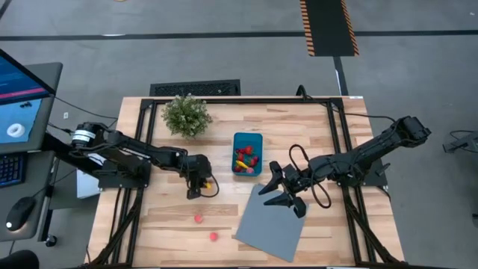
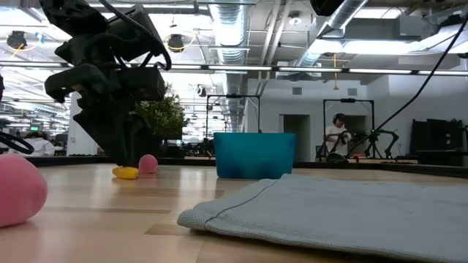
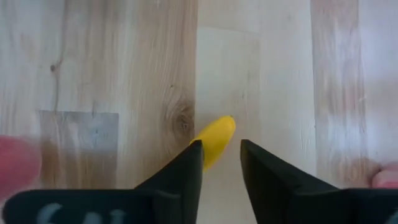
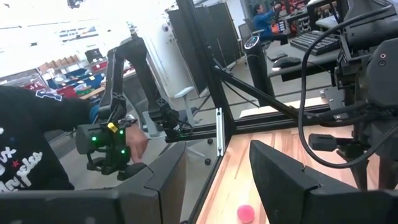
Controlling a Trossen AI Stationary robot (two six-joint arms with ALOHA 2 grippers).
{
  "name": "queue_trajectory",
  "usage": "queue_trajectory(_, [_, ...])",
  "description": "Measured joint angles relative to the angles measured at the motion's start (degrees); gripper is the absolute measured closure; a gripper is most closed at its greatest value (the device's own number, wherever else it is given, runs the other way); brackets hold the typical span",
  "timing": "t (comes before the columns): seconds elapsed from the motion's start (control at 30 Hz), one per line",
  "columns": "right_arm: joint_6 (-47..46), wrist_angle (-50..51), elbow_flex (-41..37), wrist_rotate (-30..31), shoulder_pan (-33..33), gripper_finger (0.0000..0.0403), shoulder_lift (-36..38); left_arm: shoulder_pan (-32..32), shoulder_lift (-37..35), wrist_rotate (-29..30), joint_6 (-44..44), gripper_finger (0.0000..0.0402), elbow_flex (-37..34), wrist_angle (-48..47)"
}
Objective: Pick and placing Produce into tupperware
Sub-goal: Put the corn into the blue bin
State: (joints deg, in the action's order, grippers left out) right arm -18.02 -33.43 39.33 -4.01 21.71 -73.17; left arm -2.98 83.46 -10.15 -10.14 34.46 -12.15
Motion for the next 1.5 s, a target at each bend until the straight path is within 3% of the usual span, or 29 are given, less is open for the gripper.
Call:
queue_trajectory(0.23, [0.01,0.01,0.00,0.00,0.00,0.0207,0.00,-0.21,0.29,6.51,5.79,0.0254,1.65,-6.03])
queue_trajectory(0.4, [0.02,0.00,0.00,0.00,0.00,0.0207,0.00,-0.24,0.20,6.56,7.60,0.0238,2.08,-7.83])
queue_trajectory(0.97, [0.46,0.00,0.00,1.11,0.00,0.0207,0.00,-0.15,0.11,7.39,4.74,0.0237,2.10,-13.81])
queue_trajectory(1.2, [0.58,0.02,0.00,1.11,0.00,0.0207,0.00,0.06,0.09,5.51,0.82,0.0286,1.99,-12.50])
queue_trajectory(1.33, [1.55,0.02,0.00,1.11,-0.06,0.0207,0.00,-0.08,0.15,-1.03,-0.43,0.0337,1.95,-7.89])
queue_trajectory(1.5, [1.60,0.27,0.00,1.09,-0.45,0.0207,0.00,-0.04,-0.01,-0.32,-1.54,0.0381,2.65,-7.65])
